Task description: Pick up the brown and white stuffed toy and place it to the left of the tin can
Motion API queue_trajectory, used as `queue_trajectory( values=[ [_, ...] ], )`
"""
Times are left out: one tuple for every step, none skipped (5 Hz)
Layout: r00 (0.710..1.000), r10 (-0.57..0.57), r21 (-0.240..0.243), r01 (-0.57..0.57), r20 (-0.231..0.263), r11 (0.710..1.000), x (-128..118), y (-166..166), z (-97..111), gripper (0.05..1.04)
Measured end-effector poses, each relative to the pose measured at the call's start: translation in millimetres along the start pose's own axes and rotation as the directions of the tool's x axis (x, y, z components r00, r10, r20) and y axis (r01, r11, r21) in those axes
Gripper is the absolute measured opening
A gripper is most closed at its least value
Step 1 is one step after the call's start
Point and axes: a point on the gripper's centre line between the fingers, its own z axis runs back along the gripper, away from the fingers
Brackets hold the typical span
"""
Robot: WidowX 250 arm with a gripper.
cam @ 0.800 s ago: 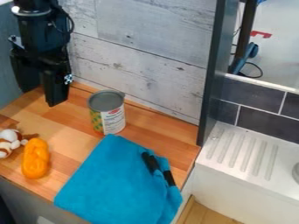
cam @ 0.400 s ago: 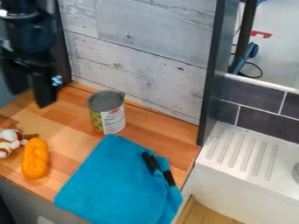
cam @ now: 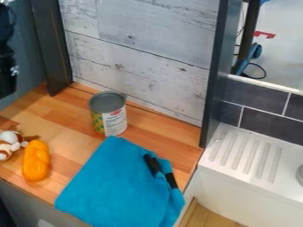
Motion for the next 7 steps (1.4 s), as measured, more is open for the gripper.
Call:
queue_trajectory(
  values=[
    [0.999, 0.015, 0.014, -0.014, -0.038, 1.0, 0.6, 14.8, -24.2, 1.001],
    [0.998, 0.06, -0.013, -0.06, -0.025, 0.998, -3.8, 23.5, -46.2, 1.001],
    [0.998, 0.067, -0.054, -0.067, -0.011, 0.996, 0.0, 22.6, -64.7, 1.001],
    [0.996, 0.093, -0.081, -0.091, 0.018, 0.993, 6.8, 26.8, -90.0, 1.001],
    [0.995, 0.096, -0.111, -0.093, 0.02, 0.989, 11.0, 26.1, -103.5, 1.001],
    [0.994, 0.105, -0.1, -0.102, 0.026, 0.99, 16.4, 31.3, -106.5, 1.001],
    [0.992, 0.124, -0.103, -0.122, 0.008, 0.987, 19.9, 33.4, -118.7, 1.001]
  ],
)
